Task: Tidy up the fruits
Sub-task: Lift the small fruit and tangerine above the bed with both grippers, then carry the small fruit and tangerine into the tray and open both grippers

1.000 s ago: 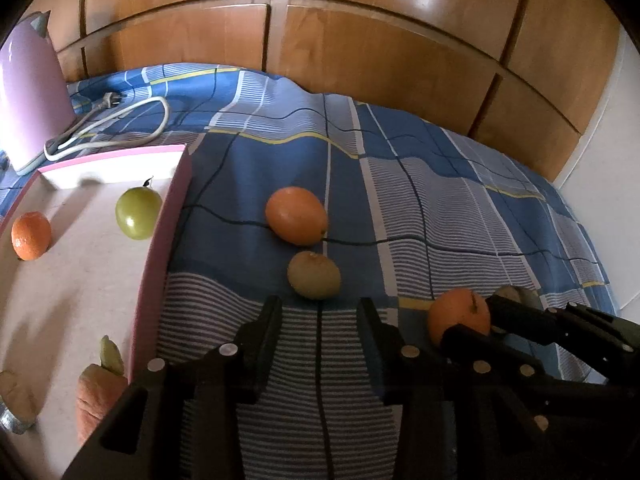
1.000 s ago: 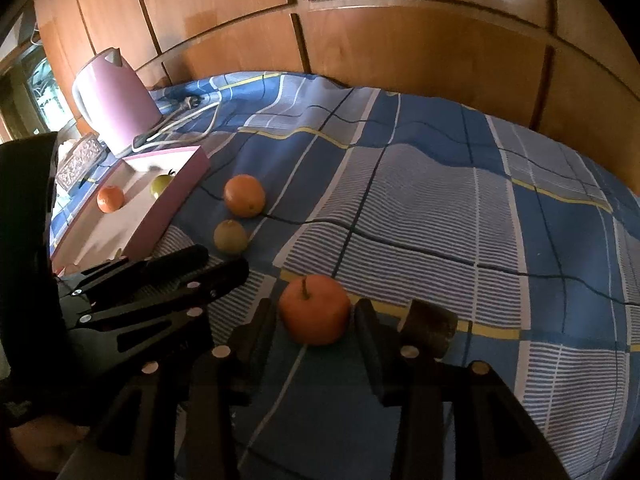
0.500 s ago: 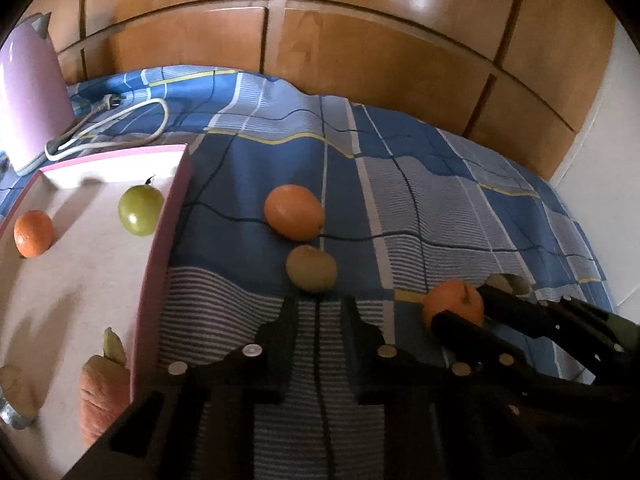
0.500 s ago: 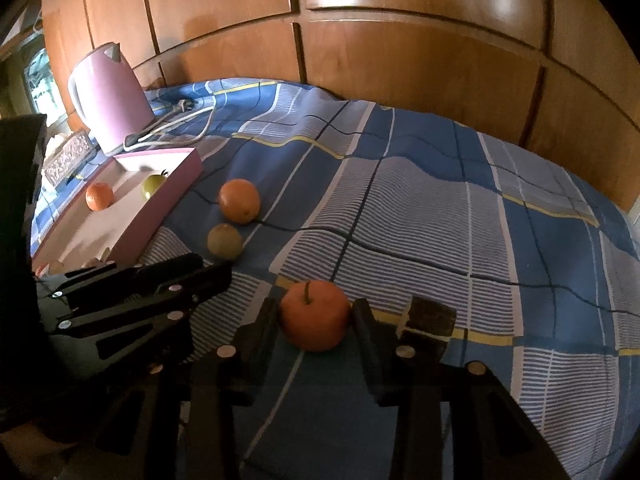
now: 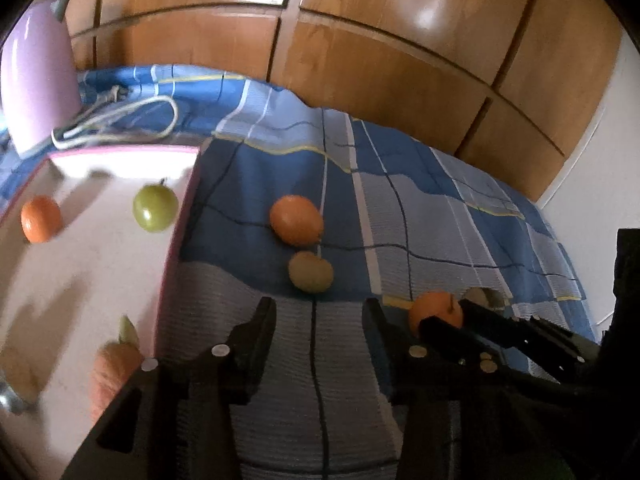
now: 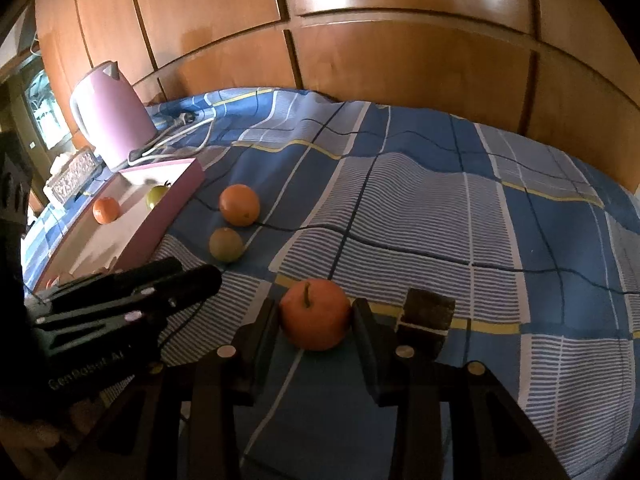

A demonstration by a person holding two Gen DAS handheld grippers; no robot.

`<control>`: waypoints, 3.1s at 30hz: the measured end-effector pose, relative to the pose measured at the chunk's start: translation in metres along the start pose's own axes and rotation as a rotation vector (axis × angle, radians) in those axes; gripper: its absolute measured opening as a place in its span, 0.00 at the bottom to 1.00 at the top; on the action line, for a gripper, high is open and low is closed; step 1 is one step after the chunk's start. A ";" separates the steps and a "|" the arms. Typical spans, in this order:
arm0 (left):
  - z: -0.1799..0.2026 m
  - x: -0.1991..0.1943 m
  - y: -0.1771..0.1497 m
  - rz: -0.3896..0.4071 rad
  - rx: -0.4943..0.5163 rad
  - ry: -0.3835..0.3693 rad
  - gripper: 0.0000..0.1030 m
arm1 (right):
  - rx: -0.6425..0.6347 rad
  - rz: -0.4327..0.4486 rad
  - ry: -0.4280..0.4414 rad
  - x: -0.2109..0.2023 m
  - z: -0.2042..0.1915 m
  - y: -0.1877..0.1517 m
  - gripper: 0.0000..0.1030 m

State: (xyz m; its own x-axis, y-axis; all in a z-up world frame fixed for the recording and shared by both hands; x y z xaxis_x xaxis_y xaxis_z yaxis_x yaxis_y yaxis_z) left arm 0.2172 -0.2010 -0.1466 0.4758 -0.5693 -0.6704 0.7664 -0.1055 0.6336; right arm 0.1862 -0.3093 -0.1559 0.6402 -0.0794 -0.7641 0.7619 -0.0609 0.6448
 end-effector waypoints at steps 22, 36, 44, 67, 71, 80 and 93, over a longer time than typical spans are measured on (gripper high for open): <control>-0.004 0.020 0.005 -0.053 0.040 0.041 0.27 | -0.005 0.024 -0.049 -0.003 -0.005 0.003 0.35; 0.007 -0.030 -0.003 0.003 0.053 0.056 0.27 | -0.017 0.042 -0.036 -0.031 -0.016 0.003 0.35; 0.010 -0.060 -0.001 0.050 0.066 0.059 0.27 | -0.015 0.055 -0.021 -0.048 -0.026 0.005 0.35; -0.051 -0.142 -0.012 0.154 -0.027 0.124 0.27 | -0.111 0.087 0.062 -0.081 -0.099 0.009 0.35; -0.066 -0.158 -0.014 0.174 -0.051 0.138 0.27 | -0.133 0.084 0.090 -0.084 -0.118 0.009 0.35; -0.124 -0.199 -0.016 0.221 -0.119 0.203 0.27 | -0.179 0.076 0.170 -0.087 -0.167 0.017 0.35; -0.157 -0.196 -0.002 0.210 -0.132 0.239 0.27 | -0.194 0.048 0.187 -0.068 -0.204 0.024 0.35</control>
State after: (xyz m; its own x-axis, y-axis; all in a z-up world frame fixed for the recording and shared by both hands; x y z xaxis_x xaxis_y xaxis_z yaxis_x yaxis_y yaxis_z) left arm 0.1901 0.0385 -0.0774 0.7047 -0.3588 -0.6121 0.6828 0.1086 0.7225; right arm 0.1810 -0.1024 -0.0930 0.6693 0.1083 -0.7350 0.7232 0.1320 0.6780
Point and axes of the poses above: each gripper's, at about its wrist camera, not at the fingertips, and x roughly the way its jaws point, z to its right, y to its top, the point moved 10 cm from there along x, roughly the way its jaws point, and after that the axes turned 12 degrees about -y, right-handed, at the moved point
